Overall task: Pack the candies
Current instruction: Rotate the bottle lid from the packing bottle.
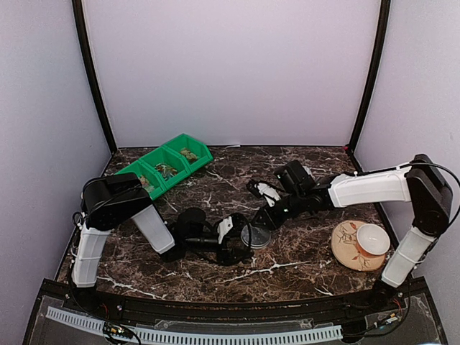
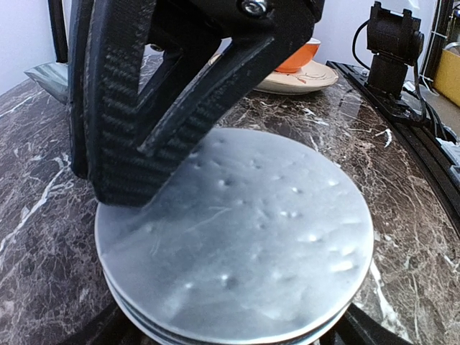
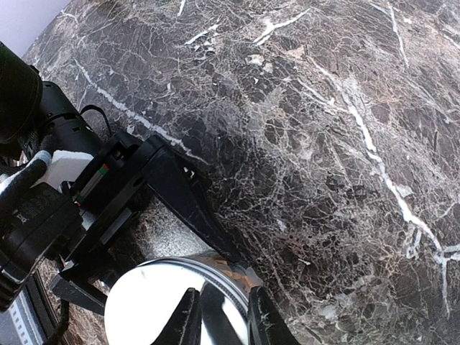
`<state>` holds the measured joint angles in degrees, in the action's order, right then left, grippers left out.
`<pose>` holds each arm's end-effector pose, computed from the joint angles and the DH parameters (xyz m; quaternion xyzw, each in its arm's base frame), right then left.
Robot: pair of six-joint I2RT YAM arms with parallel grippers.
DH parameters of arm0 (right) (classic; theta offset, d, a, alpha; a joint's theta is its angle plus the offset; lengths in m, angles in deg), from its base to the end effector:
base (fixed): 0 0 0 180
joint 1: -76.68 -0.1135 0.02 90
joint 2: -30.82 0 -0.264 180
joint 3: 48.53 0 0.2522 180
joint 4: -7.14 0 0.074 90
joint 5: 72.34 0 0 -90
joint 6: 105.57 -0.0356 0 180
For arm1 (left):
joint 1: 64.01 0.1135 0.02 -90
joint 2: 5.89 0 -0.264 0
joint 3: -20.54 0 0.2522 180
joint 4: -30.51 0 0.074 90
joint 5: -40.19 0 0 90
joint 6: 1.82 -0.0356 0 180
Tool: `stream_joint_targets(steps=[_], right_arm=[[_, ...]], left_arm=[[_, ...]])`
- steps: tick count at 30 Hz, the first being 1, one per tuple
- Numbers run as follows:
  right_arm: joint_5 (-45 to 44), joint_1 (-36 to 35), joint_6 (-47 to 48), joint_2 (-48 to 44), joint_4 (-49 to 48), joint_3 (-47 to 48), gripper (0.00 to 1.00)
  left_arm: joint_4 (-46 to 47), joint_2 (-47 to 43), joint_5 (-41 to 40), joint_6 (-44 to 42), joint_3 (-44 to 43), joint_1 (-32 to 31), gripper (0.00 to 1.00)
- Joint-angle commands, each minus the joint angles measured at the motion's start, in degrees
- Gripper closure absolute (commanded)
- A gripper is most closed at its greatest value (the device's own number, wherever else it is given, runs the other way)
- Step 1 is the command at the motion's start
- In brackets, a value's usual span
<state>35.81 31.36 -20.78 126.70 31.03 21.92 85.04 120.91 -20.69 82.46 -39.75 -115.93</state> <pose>0.2348 0.2532 0.1860 -0.3690 0.8510 0.2802 0.2473 0.2216 -0.3110 0.0718 0.5012 0.5826 -0.4187 0.4838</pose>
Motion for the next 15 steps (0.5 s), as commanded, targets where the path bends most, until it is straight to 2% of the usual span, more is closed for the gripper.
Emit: stream_joint_targets(steps=[1, 7, 15], right_arm=[[0.61, -0.14, -2.05, -1.95, 3.17, -2.71, 0.77], [-1.72, -0.16, -4.41, -4.01, 3.46, -5.53, 0.79], [-2.05, -0.26, -6.93, -8.71, 2.79, -10.45, 0.82]], left_arm=[[-8.76, 1.75, -1.25, 2.72, 0.80, 0.42, 0.17], [-8.92, 1.82, -2.48, 3.05, 0.56, 0.42, 0.22], [-9.32, 1.87, -4.02, 3.39, 0.52, 0.42, 0.22]])
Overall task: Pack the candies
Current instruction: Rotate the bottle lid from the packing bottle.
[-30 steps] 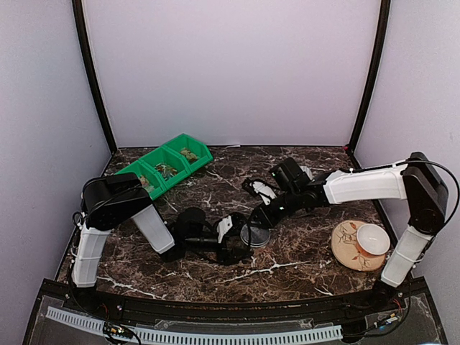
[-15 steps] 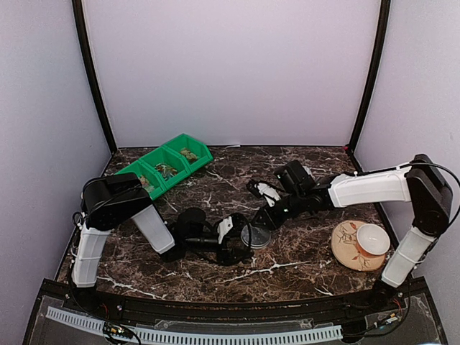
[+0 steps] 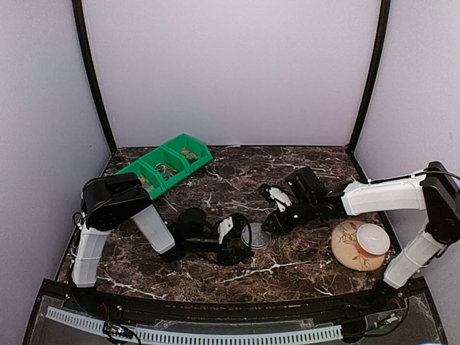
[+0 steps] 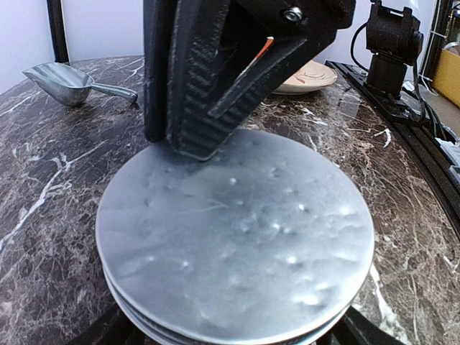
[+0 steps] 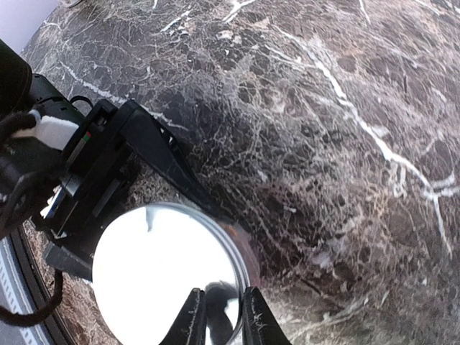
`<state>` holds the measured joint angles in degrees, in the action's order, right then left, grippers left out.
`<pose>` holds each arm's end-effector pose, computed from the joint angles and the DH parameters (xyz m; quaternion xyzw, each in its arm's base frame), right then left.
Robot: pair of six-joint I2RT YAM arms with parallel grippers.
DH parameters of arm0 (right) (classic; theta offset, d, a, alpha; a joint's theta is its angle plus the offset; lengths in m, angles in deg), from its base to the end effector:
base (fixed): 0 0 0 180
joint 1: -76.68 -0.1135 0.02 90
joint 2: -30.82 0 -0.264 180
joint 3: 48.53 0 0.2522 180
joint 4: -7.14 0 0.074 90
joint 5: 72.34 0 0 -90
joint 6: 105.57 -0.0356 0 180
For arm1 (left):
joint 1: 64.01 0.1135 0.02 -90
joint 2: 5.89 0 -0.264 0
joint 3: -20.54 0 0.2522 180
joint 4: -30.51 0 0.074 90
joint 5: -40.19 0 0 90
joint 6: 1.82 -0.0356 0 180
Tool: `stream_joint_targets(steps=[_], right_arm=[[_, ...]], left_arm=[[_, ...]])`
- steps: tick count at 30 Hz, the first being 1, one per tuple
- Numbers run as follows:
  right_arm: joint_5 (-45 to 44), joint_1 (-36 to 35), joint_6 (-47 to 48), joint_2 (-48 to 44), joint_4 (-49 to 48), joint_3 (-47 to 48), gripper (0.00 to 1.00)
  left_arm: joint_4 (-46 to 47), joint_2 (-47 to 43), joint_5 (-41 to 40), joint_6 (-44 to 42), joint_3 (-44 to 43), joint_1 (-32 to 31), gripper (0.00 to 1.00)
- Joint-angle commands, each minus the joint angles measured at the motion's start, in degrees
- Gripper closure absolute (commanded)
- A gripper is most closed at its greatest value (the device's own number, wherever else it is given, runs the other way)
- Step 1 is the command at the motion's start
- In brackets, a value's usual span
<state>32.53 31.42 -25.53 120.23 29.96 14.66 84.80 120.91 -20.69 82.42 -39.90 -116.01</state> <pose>0.2150 0.2299 0.1842 -0.3248 0.8715 0.2682 0.2512 0.2216 -0.3117 0.0719 0.5019 0.5826 -0.4188 0.4830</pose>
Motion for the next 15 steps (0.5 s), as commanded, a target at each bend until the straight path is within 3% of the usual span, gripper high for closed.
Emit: stream_joint_targets(steps=[1, 8, 15], right_arm=[[1.09, -0.40, -2.46, -2.82, 3.84, -3.85, 0.82], [0.67, -1.91, -4.09, -5.97, 4.26, -7.16, 0.84], [-3.53, -2.66, -3.52, -10.22, 5.85, -6.89, 0.77]], left_arm=[[-9.12, 1.84, -4.19, 3.51, 0.59, 0.50, 0.22], [-9.21, 1.96, -4.07, 3.53, 0.51, 0.50, 0.22], [-8.99, 1.93, -2.31, 3.05, 0.56, 0.50, 0.22]])
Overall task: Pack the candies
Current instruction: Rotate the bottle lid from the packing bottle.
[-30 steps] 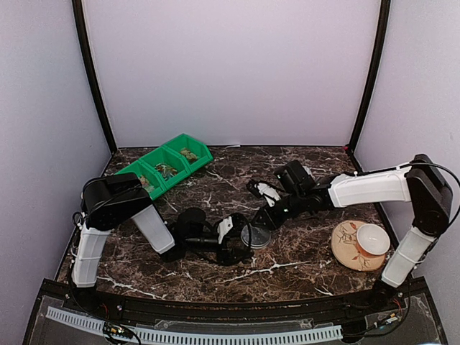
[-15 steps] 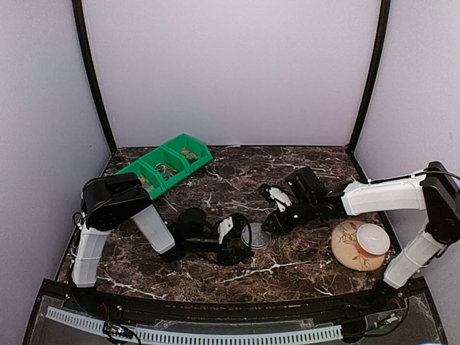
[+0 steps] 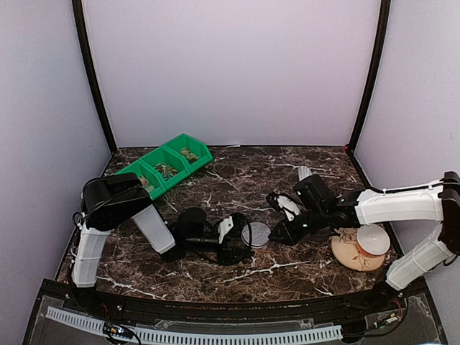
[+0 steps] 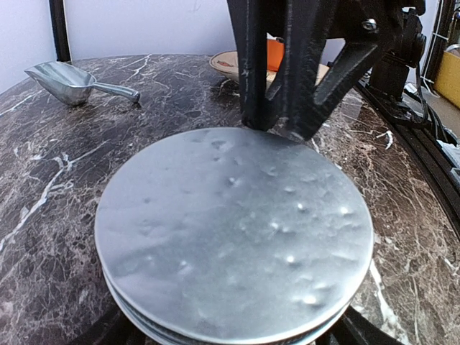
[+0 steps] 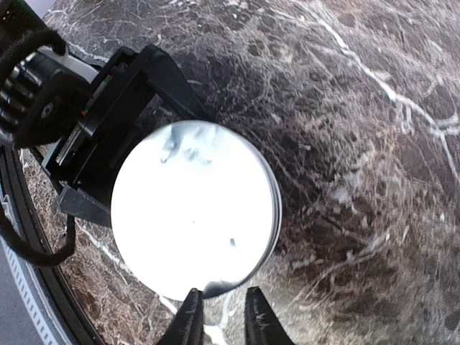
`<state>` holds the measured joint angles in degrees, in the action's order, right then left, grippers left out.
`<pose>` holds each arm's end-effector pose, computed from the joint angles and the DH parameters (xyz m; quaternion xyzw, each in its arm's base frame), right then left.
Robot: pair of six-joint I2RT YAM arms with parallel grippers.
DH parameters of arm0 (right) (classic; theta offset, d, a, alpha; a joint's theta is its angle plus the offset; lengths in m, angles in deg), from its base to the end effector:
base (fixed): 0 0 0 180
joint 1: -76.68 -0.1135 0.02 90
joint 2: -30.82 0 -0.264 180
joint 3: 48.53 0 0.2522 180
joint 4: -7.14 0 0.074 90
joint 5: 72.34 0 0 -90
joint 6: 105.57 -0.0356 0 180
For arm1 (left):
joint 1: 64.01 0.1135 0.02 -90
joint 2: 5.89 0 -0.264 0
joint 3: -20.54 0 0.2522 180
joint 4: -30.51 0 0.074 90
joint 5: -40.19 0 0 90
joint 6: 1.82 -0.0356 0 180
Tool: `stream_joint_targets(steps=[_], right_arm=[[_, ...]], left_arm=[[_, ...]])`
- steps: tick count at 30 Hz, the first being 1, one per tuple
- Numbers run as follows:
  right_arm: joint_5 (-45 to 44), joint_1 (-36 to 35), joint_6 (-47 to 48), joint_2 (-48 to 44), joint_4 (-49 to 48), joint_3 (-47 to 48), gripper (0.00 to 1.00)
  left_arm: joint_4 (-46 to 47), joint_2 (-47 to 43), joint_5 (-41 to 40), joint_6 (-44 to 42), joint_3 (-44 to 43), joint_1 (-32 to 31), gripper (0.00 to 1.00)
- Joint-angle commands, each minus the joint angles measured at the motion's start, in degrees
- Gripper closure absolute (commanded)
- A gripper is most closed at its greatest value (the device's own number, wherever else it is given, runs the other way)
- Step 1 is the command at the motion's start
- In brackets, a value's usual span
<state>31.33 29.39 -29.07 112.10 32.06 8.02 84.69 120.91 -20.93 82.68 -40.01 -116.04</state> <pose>0.1833 0.2110 0.1862 -0.3101 0.8798 0.2696 0.2389 0.2218 -0.3122 0.0721 0.4998 0.5846 -0.4187 0.4829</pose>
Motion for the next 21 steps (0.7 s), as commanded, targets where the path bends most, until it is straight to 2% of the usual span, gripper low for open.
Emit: stream_joint_targets(steps=[1, 3, 6, 8, 16, 21], right_arm=[[-2.74, -0.69, 0.36, -2.45, 4.09, 0.34, 0.74], [-3.28, -0.62, 1.11, -2.70, 4.89, 1.82, 0.69], [-4.68, -0.57, 2.03, -1.73, 5.06, 4.46, 0.57], [-5.27, -0.25, 3.02, -0.10, 4.69, 6.47, 0.54], [0.57, 1.05, 5.64, 11.91, 4.73, 18.01, 0.54], [3.70, 1.20, 6.79, 18.48, 6.16, 22.84, 0.61]], left_arm=[[-8.84, 1.94, -1.86, 2.71, 0.65, 0.53, 0.22], [-8.90, 1.84, -1.52, 2.60, 0.71, 0.53, 0.22], [-8.96, 1.91, -1.13, 2.51, 0.61, 0.53, 0.22], [-8.99, 1.96, -1.02, 2.45, 0.60, 0.53, 0.22], [-9.41, 2.07, -1.40, 2.46, 0.39, 0.53, 0.22], [-9.40, 2.04, -1.32, 2.40, 0.42, 0.48, 0.22]])
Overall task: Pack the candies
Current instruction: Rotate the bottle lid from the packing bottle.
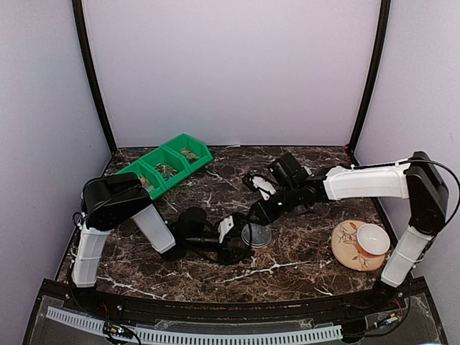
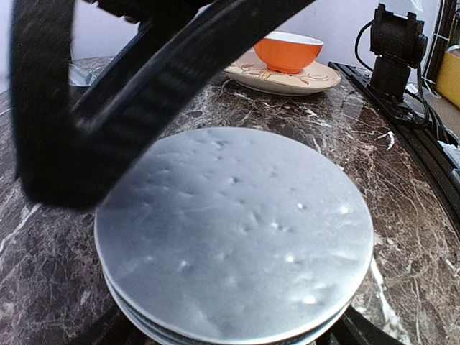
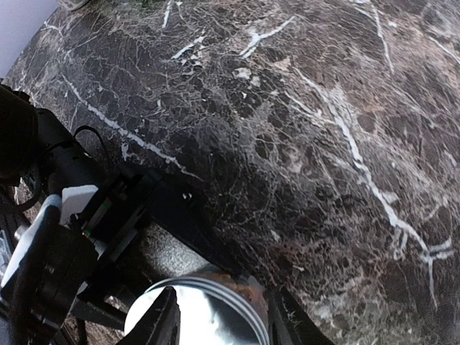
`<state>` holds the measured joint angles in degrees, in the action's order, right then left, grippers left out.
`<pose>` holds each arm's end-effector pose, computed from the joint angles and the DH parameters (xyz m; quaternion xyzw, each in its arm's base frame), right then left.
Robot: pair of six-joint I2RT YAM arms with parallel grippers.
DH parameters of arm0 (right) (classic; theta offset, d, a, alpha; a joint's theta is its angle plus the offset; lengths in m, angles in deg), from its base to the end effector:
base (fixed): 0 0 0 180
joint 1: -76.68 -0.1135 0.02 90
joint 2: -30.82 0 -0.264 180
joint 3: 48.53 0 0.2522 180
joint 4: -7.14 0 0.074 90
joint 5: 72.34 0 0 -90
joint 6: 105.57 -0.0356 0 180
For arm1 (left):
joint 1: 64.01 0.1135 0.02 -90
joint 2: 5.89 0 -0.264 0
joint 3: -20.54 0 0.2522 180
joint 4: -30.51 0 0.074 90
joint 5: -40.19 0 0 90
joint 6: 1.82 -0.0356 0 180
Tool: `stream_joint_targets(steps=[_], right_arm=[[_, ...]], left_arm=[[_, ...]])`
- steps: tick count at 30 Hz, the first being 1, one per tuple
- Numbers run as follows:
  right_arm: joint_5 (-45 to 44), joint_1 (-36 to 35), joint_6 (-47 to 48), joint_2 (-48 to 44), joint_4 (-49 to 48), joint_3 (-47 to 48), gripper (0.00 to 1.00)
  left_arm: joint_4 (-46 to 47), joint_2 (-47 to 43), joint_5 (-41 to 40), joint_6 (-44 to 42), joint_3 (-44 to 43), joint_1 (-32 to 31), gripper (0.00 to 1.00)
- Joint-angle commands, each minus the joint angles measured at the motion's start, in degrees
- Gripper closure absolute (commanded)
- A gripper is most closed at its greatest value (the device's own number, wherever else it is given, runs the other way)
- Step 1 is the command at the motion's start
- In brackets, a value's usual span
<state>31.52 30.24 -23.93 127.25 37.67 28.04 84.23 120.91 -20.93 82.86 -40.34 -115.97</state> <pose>0.2391 0.2638 0.2065 -0.3433 0.8695 0.2556 0.2464 0.2230 -0.3129 0.0724 0.4987 0.5864 -0.4189 0.4816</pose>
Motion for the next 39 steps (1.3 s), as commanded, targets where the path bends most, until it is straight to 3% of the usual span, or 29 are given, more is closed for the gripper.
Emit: stream_joint_targets(steps=[1, 8, 12, 24, 29, 39], right_arm=[[3.74, 0.33, 1.80, 4.09, 0.66, 4.44, 0.63], [4.35, 0.79, 2.29, 4.48, 0.32, 3.64, 0.69], [4.08, 1.19, 2.26, 3.29, -0.26, 0.34, 0.78], [6.23, 2.42, 1.42, -0.52, -1.89, -7.03, 0.81], [7.02, 2.58, 0.48, -1.15, -1.80, -8.72, 0.91], [6.55, 2.93, -2.17, -4.00, -0.08, -13.25, 0.94]], left_arm=[[-8.95, 2.07, -1.37, 2.22, 0.67, 0.41, 0.22], [-8.86, 2.20, -1.45, 2.20, 0.56, 0.46, 0.22], [-9.18, 2.29, -1.63, 2.33, 0.36, 0.46, 0.22], [-9.29, 2.37, -1.95, 2.42, 0.34, 0.46, 0.22], [-9.21, 2.31, -2.61, 2.66, 0.35, 0.46, 0.23], [-9.30, 2.26, -8.78, 3.98, 0.51, 0.46, 0.25]])
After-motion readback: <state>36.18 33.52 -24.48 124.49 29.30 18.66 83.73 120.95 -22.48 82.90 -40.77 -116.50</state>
